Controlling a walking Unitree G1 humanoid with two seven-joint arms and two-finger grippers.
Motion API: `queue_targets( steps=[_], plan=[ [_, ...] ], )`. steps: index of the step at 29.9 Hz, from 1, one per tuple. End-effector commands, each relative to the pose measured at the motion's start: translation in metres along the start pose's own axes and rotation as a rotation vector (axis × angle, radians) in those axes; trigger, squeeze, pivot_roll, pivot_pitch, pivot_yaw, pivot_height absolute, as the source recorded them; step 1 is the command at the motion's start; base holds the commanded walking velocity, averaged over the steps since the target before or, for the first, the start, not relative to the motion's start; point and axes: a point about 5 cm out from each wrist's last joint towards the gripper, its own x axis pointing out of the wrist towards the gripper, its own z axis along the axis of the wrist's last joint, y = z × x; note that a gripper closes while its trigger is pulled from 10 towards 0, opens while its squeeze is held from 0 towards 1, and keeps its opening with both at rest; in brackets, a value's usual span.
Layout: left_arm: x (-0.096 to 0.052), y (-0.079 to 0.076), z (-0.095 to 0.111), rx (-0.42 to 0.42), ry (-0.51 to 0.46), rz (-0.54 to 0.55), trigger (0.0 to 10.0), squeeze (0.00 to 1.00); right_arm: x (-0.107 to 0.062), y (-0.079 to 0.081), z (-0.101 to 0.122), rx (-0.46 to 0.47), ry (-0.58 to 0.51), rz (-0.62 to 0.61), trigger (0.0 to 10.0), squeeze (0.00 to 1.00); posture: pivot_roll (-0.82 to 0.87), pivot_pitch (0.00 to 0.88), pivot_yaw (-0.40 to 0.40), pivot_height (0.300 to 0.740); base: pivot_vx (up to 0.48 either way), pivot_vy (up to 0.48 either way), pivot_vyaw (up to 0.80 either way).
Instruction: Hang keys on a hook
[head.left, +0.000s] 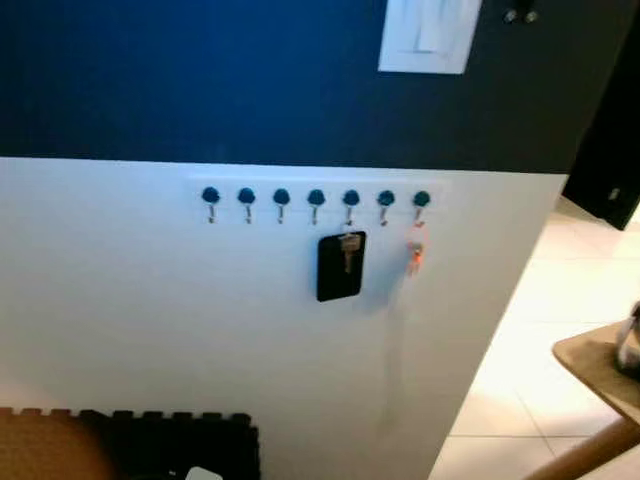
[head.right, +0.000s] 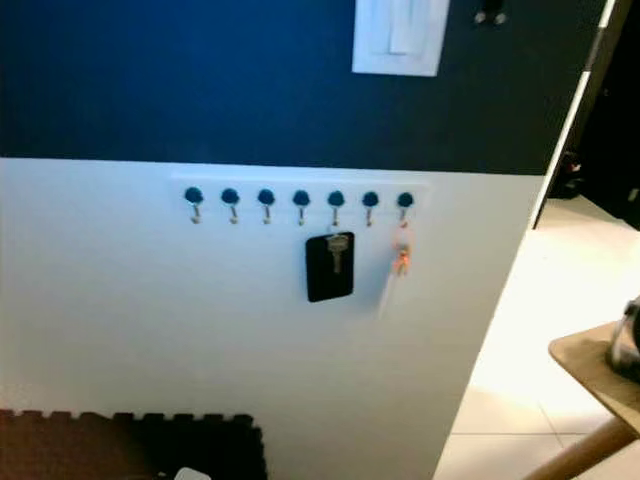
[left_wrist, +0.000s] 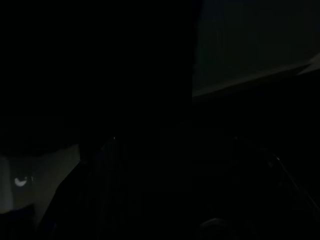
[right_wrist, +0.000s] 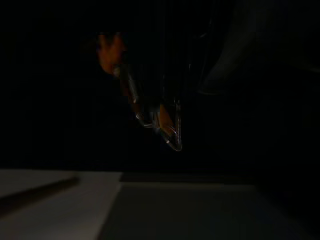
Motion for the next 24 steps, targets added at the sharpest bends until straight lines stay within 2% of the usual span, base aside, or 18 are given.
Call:
queue_targets(
  steps=[1,4,9,13,19,24],
  plan=[
    [-0.0019,0.0062,-0.0029,0.015,0.009,0.017,10.0,0.0,0.0,-0.0005,0.0021,0.007,-0.019,-0.001,10.0,0.0,0.06,0.013,-0.001,0.74,0.0,0.0,0.0],
    [-0.0017,0.007,-0.0022,0.016,0.007,0.02,10.0,0.0,0.0003,0.0001,0.0024,0.005,-0.018,0.003,10.0,0.0,0.06,0.007,-0.003,0.74,0.0,0.0,0.0],
    [-0.0013,0.0086,-0.0005,0.002,-0.004,0.036,10.0,0.0,0.0007,0.0007,0.0023,-0.008,-0.007,0.007,10.0,0.0,0.07,0.0,-0.013,0.74,0.0,0.0,-0.73],
    [-0.0009,0.0083,0.0032,-0.04,-0.036,0.037,10.0,0.0,0.0018,-0.0001,0.0064,-0.031,-0.015,0.007,10.0,0.0,0.07,0.0,-0.001,0.74,0.0,0.0,0.0],
    [-0.0007,0.0034,0.0054,-0.028,-0.053,-0.019,10.0,0.0,0.0023,-0.0013,0.0077,-0.019,-0.014,0.001,10.0,0.0,0.08,0.0,-0.012,0.74,0.0,0.0,0.0],
    [-0.001,0.0039,0.0051,-0.03,-0.056,-0.022,10.0,0.0,0.0028,0.0006,0.0072,0.0,-0.011,-0.012,10.0,0.0,0.06,0.006,0.01,0.74,0.0,-0.451,0.0]
  ],
)
